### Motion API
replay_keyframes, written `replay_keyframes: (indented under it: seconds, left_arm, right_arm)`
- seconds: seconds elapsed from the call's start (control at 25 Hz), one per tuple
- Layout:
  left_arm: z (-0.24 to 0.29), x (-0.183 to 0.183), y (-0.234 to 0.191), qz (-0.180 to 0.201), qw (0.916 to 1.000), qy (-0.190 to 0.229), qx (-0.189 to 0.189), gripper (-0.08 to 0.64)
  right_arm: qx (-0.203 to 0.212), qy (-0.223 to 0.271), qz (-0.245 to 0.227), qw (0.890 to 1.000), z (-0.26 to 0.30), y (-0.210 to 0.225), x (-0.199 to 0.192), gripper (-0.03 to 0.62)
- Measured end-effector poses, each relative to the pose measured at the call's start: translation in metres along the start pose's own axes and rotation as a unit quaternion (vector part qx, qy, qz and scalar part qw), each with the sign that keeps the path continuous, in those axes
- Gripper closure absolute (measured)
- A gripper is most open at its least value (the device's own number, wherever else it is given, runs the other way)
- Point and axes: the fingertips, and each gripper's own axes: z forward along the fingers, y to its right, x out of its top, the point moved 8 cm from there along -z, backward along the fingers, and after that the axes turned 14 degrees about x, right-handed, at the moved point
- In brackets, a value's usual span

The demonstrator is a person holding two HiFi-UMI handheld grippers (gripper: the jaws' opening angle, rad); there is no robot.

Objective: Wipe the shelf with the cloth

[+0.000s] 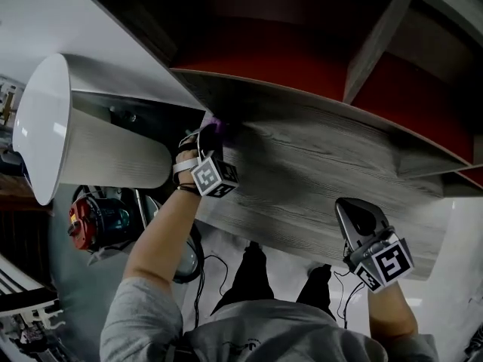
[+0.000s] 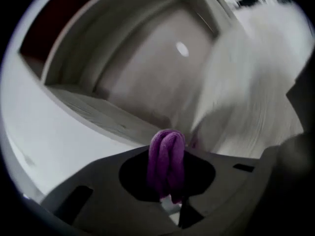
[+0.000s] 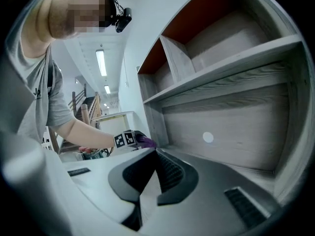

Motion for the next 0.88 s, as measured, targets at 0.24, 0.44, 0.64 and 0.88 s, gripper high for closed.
replay_keyframes:
  seconds: [0.24, 0.44, 0.64, 0.88]
  left_arm:
    - [0.013, 0.067, -0.067, -0.422, 0.9056, 0.029, 0.034, 0.477]
    - [0.049, 0.081, -0.113, -0.603, 0.7898, 0.051, 0.099, 0.477]
    - [0.058, 0.109, -0.151, -0.59, 0.7833, 0.12, 0.156, 0.479]
    - [0.037, 0.182, -0.094, -0.57, 0.7962, 0.156, 0.128, 0.477]
  right_arm:
    - [-0.003, 0.006, -0.008, 1.0, -0.009, 0.001, 0.02, 0.571]
    - [-0.024, -0.007, -0.003, 1.0, -0.031, 0.011, 0.014, 0.571]
    - [-0.047, -0.007, 0.012, 0.999, -0.058, 0.028, 0.001, 0.571]
    - [-0.07, 0.002, 0.028, 0.997, -0.105, 0.052, -0.019, 0.571]
